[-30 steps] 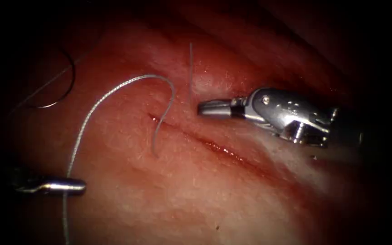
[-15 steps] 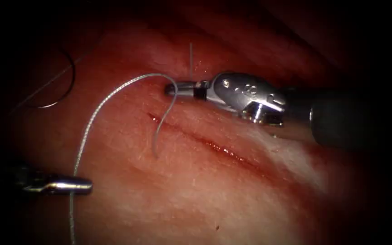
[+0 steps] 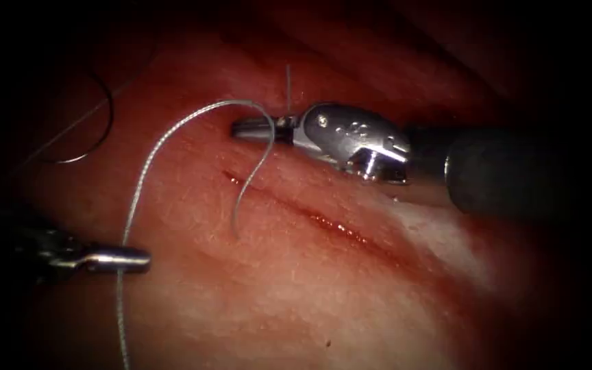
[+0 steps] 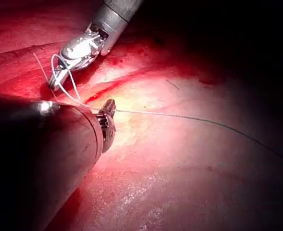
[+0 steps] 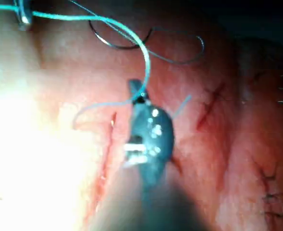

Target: Wound Closure

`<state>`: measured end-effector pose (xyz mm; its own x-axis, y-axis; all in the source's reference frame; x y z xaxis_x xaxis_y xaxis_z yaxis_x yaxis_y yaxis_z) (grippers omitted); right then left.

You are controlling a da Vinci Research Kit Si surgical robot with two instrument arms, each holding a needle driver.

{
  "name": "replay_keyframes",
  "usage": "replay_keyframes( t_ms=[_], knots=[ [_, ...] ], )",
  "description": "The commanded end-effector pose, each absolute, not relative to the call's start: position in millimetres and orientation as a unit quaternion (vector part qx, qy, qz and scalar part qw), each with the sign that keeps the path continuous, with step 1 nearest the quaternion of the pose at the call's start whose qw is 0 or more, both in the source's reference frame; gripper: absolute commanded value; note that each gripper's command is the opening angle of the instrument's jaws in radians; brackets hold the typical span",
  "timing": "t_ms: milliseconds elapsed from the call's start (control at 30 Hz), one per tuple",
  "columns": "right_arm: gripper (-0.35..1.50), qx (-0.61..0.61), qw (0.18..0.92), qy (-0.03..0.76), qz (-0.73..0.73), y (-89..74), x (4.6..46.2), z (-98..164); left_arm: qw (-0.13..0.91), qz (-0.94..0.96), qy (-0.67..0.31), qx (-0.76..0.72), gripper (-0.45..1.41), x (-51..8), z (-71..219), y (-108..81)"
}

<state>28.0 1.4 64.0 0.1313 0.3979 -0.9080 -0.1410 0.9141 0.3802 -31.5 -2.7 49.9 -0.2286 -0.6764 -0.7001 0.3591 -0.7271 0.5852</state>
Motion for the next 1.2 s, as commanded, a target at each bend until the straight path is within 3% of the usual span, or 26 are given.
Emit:
replay_keyframes(
  t_ms=[33, 333, 967, 1033, 1067, 1200],
  knots=[
    [-0.35, 0.102, 0.736, 0.646, 0.175, 1.3, 29.0, 64.6, 0.329, -0.773, -0.149, 0.522, -0.45, -32.0, 50.8, -2.8],
    [-0.35, 0.116, 0.715, 0.664, 0.184, 0.7, 29.6, 63.8, 0.272, -0.799, -0.132, 0.519, -0.45, -33.1, 57.0, -2.2],
    [-0.35, 0.122, 0.7, 0.676, 0.197, -0.3, 32.5, 61.3, 0.265, -0.792, -0.121, 0.537, -0.45, -37.9, 59.6, -2.5],
    [0.04, 0.115, 0.703, 0.671, 0.207, 0.1, 33.0, 61.5, 0.266, -0.79, -0.119, 0.539, -0.45, -38.2, 58.9, -3.1],
    [0.04, 0.115, 0.703, 0.671, 0.207, 0.1, 33.0, 61.5, 0.266, -0.79, -0.119, 0.539, -0.45, -38.2, 58.9, -3.1],
    [0.88, 0.098, 0.708, 0.661, 0.228, 0.9, 33.4, 62.0, 0.268, -0.789, -0.113, 0.541, -0.45, -38.7, 57.7, -4.1]
  ],
)
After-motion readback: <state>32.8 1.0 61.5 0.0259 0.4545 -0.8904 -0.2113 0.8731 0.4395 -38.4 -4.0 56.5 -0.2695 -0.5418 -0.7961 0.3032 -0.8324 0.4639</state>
